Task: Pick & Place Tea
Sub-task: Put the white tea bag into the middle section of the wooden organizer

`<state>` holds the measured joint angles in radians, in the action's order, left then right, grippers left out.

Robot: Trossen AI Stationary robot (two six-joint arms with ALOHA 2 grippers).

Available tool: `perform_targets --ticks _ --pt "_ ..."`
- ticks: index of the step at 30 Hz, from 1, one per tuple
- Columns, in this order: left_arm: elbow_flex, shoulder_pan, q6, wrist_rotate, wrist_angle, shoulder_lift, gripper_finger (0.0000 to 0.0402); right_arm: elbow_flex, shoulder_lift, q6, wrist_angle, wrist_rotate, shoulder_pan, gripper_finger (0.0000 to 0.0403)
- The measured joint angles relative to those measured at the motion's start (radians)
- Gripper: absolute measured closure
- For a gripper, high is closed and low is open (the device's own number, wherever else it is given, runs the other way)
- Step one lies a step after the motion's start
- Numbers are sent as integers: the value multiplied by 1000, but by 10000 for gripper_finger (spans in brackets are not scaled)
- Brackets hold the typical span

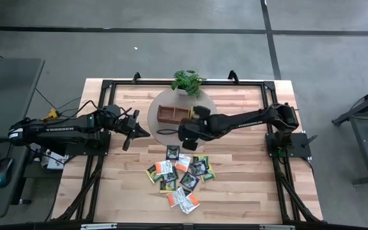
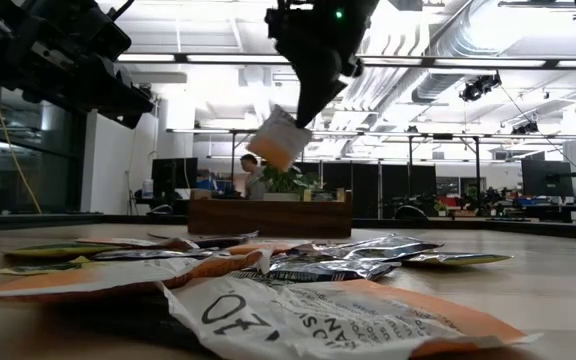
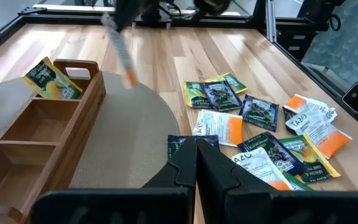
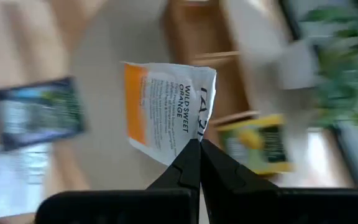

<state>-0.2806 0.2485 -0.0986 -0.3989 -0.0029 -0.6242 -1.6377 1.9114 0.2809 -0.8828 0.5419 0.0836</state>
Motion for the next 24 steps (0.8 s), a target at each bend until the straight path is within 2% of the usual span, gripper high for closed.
perform_targets --ticks 6,13,16,19,24 --pt "0 0 0 0 0 0 401 0 14 -117 -9 56 -38 403" --pt "0 0 0 0 0 0 401 0 59 -363 43 63 -94 403" --pt "0 0 0 0 0 0 401 -9 76 -463 73 101 -103 403" --pt "0 0 0 0 0 0 401 -64 105 -507 59 139 -112 403" --pt "0 0 0 0 0 0 401 -207 183 -525 -21 134 -138 403"
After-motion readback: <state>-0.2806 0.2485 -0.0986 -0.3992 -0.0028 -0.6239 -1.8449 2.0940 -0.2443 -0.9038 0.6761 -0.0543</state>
